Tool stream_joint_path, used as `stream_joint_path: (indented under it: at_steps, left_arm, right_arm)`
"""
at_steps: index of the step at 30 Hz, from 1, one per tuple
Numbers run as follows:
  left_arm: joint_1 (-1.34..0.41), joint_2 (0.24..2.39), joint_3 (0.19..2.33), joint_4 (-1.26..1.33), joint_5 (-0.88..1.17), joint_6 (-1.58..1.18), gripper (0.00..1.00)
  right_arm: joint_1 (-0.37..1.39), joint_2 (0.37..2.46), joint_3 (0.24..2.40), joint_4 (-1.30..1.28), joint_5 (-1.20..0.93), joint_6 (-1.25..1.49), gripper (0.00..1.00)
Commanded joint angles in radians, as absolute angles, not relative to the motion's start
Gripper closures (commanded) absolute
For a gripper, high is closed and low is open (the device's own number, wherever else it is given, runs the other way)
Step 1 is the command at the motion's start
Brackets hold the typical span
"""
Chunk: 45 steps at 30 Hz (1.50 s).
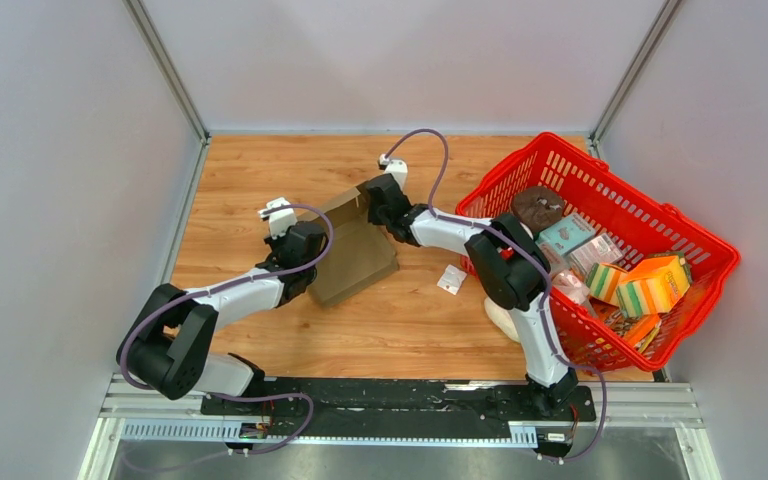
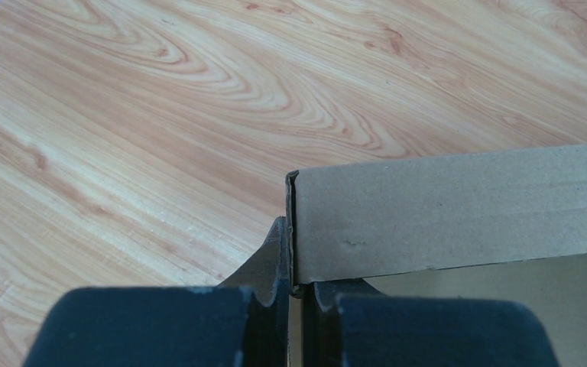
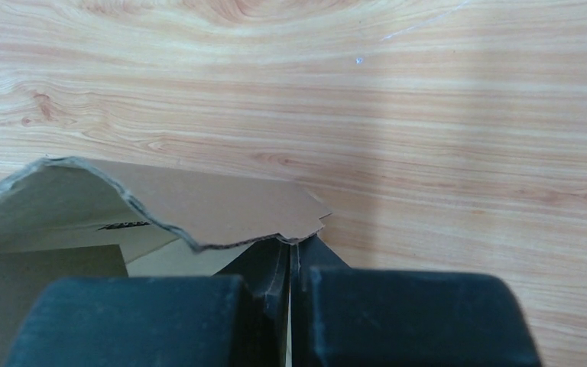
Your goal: Fold the paper box
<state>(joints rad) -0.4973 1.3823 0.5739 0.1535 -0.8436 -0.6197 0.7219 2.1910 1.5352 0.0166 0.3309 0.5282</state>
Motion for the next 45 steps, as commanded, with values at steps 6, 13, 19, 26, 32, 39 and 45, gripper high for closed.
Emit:
stream_joint_path:
  at_steps: [6, 13, 19, 26, 32, 39, 45]
  left_arm:
    - [-0.494, 1.390, 0.603, 0.163, -0.827, -0.627, 1.00]
    - [-0.494, 1.388, 0.603, 0.163, -0.824, -0.629, 1.00]
    - [-0.494, 1.390, 0.604, 0.164, -0.822, -0.627, 1.00]
    - [-0.494, 1.388, 0.603, 0.164, -0.819, -0.629, 1.00]
    - [-0.494, 1.384, 0.600, 0.164, -0.822, -0.632, 1.00]
    - [-0.494, 1.387, 0.603, 0.166, -0.821, -0.627, 1.00]
    - [-0.494, 1.382, 0.600, 0.166, -0.821, -0.627, 1.00]
  right_arm:
    - [0.707, 2.212, 1.554, 0.032, 0.244, 0.618, 1.00]
    - [0.660, 2.175, 1.436, 0.291, -0.119, 0.724, 0.97]
    - [0.658, 2.180, 1.445, 0.308, -0.204, 0.745, 0.91]
    - [0.683, 2.178, 1.454, 0.266, -0.184, 0.736, 0.91]
    - [0.690, 2.166, 1.500, 0.120, -0.091, 0.686, 0.87]
    - [0.689, 1.962, 1.447, -0.090, 0.132, 0.543, 0.75]
    - [0.681, 1.856, 1.443, -0.137, 0.206, 0.313, 0.53]
